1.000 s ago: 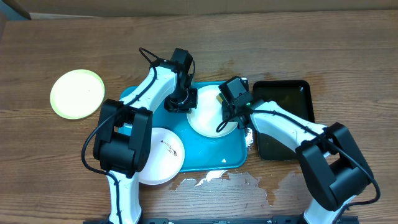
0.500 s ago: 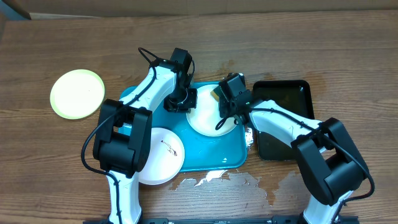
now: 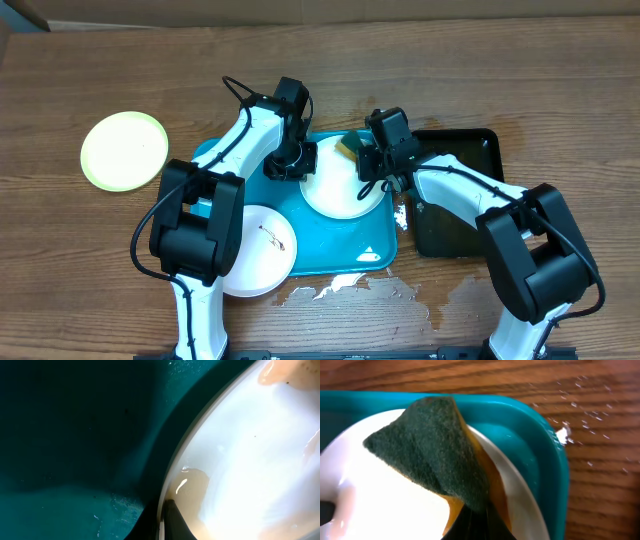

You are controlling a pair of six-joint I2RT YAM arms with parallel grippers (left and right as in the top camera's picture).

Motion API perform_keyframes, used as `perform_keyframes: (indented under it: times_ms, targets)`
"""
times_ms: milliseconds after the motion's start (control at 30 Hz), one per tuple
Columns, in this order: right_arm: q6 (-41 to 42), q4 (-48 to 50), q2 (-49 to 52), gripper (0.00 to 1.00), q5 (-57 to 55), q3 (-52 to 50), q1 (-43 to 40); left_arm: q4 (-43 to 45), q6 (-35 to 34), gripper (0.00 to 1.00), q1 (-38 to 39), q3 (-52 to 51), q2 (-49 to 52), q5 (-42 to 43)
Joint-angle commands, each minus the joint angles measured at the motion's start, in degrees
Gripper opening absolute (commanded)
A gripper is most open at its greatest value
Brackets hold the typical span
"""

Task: Clean dirty plates on tray and stack at the side
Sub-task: 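Keep scrubbing the white plate's rim area with the right-held sponge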

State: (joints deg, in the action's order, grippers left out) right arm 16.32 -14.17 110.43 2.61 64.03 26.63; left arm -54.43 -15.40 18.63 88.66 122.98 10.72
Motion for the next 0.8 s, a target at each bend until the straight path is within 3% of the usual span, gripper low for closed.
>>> perform_keyframes:
  times_ms: [0, 300, 767]
  targets:
    - [-2.9, -0.3, -0.3, 0.04, 3.7, 1.3, -0.2, -0.1, 1.7, 0.04, 0.9, -1.9, 3.3, -2.3]
    - [-2.9, -6.8, -6.9, 0.04, 4.9, 5.6, 0.0, -0.4, 1.7, 0.04, 0.9, -1.9, 3.3, -3.0]
    - [-2.9, -3.2, -1.4, 0.04, 9.6, 4.2, 0.0, -0.5, 1.7, 0.04, 0.9, -1.9, 3.3, -3.3]
